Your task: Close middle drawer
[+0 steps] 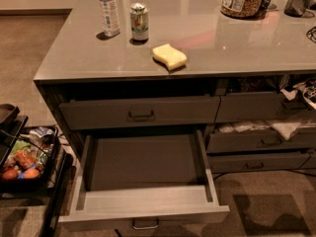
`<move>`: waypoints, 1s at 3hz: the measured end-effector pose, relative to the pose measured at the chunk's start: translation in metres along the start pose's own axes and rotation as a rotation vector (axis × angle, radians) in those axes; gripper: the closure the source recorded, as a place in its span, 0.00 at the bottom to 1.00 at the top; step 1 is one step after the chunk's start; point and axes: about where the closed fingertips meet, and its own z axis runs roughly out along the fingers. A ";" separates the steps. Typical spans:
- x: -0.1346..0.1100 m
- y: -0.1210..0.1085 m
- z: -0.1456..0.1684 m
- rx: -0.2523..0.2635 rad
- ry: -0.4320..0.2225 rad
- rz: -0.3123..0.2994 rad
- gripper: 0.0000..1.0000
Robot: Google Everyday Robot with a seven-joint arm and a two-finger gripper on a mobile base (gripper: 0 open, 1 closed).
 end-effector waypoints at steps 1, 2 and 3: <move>-0.002 0.000 0.000 0.016 -0.025 0.002 1.00; -0.010 -0.020 -0.002 0.032 -0.037 -0.023 1.00; -0.022 -0.047 0.004 0.064 -0.046 -0.065 1.00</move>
Offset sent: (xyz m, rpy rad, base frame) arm 0.0443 -0.0019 0.0272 0.0203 -0.0891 0.0169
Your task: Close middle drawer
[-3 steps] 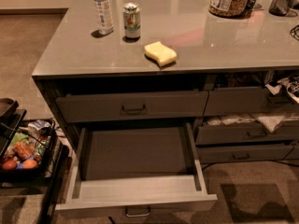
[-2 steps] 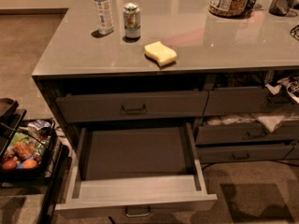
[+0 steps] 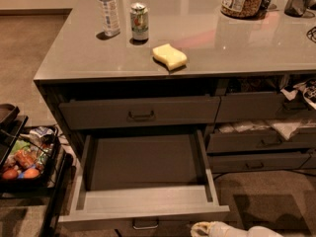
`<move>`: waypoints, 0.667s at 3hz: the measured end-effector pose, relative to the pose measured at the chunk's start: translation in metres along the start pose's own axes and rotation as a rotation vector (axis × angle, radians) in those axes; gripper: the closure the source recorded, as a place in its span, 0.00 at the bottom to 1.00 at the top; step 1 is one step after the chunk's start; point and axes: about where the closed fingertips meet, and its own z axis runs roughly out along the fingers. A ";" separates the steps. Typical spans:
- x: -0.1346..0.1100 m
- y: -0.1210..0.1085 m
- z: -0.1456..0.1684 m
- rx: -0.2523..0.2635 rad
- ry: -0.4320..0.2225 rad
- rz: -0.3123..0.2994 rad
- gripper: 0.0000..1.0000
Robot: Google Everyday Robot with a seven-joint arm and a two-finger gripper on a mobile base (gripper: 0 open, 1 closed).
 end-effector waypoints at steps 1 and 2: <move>-0.009 -0.035 0.025 0.028 -0.016 -0.020 1.00; -0.006 -0.038 0.035 0.021 -0.015 -0.019 1.00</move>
Offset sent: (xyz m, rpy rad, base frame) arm 0.0513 0.0129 0.0003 0.0049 -0.0473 -0.0031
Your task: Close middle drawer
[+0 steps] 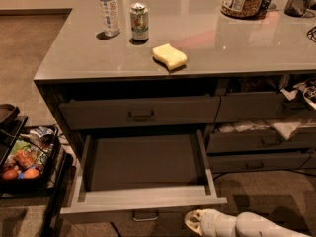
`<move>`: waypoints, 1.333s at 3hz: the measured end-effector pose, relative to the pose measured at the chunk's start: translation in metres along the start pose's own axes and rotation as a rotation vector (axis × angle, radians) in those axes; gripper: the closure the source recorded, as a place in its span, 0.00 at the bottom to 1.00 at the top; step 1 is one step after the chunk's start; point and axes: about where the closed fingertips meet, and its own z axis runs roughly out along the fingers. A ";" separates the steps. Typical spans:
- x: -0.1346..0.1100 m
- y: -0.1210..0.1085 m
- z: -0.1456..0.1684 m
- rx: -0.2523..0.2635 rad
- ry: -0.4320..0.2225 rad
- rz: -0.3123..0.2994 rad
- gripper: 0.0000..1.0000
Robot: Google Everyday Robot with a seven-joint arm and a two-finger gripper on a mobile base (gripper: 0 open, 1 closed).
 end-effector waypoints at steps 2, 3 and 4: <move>-0.043 -0.072 0.027 0.076 -0.017 -0.078 1.00; -0.071 -0.118 0.043 0.095 -0.025 -0.132 1.00; -0.071 -0.118 0.043 0.095 -0.025 -0.132 1.00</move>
Offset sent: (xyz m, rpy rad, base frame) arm 0.0898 0.0323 0.0334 -0.0172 -0.1264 0.0025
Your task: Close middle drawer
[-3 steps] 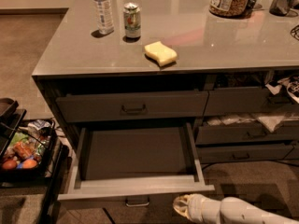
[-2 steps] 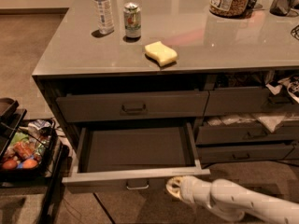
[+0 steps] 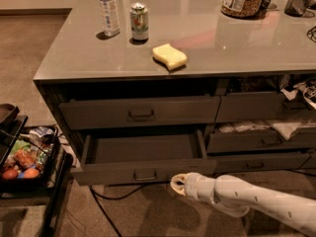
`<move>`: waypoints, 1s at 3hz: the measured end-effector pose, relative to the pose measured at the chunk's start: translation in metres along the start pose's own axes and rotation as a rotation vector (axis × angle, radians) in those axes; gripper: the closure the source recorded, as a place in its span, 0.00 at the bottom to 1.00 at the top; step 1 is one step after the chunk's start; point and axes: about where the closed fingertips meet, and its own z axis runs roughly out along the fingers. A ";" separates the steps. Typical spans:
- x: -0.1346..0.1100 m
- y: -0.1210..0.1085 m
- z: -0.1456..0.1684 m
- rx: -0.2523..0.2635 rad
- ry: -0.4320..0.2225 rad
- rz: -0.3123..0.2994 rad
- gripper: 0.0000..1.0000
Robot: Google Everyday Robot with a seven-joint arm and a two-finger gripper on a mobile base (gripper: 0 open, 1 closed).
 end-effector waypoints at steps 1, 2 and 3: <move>-0.001 0.007 0.000 0.011 -0.004 0.012 1.00; 0.008 0.022 0.007 0.080 -0.010 0.035 1.00; 0.025 0.015 0.023 0.151 -0.021 0.021 1.00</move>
Offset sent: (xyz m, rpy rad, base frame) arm -0.0278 -0.0002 -0.0576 0.0887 -0.0950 -0.1988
